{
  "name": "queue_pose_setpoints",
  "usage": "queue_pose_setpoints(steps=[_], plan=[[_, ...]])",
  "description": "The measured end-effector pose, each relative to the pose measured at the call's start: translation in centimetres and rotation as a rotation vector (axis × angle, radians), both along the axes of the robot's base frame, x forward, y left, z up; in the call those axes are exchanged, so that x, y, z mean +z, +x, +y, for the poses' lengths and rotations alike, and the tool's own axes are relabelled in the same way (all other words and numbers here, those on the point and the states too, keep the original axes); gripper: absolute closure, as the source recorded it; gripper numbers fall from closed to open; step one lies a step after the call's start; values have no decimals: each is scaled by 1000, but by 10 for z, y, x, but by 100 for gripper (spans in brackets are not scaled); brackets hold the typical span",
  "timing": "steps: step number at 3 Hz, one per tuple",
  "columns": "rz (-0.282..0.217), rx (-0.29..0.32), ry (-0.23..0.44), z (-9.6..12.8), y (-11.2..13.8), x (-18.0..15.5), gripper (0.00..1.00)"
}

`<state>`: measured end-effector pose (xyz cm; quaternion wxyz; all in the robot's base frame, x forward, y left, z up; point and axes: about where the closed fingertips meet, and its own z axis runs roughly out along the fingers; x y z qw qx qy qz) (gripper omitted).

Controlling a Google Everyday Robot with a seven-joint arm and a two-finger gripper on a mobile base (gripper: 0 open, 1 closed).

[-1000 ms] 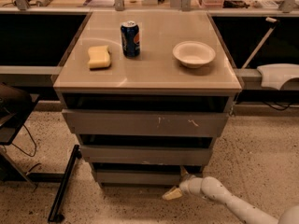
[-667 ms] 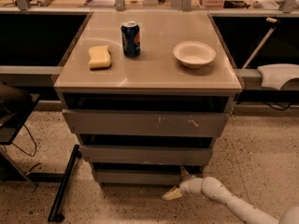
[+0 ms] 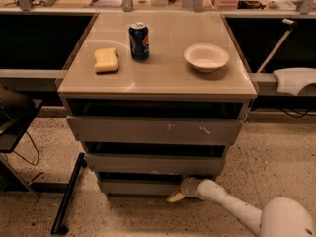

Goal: Open bottom drawer

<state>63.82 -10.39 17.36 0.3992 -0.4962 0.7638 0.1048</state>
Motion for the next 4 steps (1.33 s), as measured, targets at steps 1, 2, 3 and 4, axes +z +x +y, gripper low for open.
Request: queue_pose_setpoints(steps=[1, 2, 3, 4], plan=[[-14, -1, -6, 4, 9, 2, 0], [-14, -1, -6, 4, 9, 2, 19], [-14, -1, -6, 4, 9, 2, 42], [-14, -1, -6, 4, 9, 2, 65]])
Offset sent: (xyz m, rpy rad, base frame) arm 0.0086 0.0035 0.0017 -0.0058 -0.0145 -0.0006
